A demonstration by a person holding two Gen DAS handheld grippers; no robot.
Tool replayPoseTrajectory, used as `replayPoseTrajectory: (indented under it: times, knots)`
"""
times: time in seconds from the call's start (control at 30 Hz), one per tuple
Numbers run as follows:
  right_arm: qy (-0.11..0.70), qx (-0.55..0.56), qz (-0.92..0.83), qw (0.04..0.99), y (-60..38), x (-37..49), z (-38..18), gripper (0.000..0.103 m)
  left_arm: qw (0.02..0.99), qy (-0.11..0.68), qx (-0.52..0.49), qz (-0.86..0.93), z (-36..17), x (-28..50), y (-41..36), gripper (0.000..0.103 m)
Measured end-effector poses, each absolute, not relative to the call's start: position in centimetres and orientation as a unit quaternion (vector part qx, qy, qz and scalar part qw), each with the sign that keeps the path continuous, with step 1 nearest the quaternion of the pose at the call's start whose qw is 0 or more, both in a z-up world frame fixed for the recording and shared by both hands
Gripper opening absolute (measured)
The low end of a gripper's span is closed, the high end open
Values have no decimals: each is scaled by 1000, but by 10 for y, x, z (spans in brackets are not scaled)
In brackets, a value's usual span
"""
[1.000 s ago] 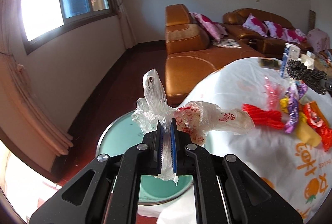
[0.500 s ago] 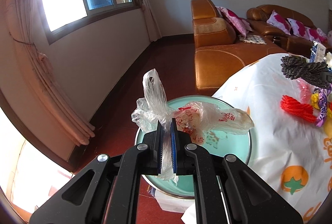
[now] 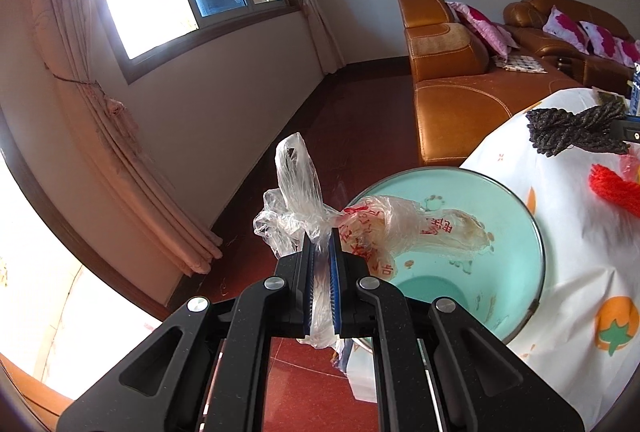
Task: Collect trash
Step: 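Carry the plastic bag and black braided snack over the green bin with both grippers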
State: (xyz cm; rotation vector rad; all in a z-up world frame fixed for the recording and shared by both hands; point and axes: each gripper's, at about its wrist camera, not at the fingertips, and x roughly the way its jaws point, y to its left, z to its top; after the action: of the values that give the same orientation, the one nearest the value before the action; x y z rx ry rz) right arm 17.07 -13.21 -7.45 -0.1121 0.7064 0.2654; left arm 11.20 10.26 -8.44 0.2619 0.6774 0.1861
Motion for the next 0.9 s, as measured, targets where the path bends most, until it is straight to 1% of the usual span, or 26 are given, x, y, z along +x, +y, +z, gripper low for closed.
replayPoseTrajectory:
  times: [0.47, 0.9]
  knots:
    - [352, -107, 166, 915, -82, 183, -89, 9, 926, 316, 166, 123, -90, 111, 106, 7]
    - [353, -130, 181, 909, -64, 181, -96, 9, 925, 320, 165, 121, -91, 113, 105, 7]
